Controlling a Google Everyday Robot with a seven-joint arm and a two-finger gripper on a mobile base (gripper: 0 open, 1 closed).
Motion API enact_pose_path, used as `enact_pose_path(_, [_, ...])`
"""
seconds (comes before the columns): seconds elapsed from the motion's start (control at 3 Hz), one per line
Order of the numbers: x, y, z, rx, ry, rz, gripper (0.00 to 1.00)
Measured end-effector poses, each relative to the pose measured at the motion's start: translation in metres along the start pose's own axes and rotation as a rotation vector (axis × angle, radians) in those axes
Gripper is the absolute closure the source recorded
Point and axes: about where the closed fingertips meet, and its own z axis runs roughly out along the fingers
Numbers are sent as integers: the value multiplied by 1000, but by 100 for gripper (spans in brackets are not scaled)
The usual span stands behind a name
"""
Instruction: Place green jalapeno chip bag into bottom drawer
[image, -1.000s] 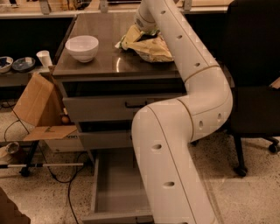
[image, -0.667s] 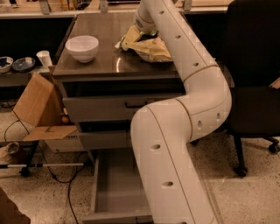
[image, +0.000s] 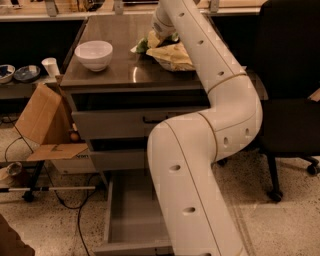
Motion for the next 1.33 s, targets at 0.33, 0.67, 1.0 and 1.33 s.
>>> enact_pose_path(0.33, [-1,0,0,1,0,-3,71])
enact_pose_path(0.67, [-2,0,0,4,-2,-7,94])
enact_pose_path(1.0, [-11,-13,-15,50,-25,-13,100])
enact_pose_path(1.33, [-18,-23,-28,88,-43,-11,100])
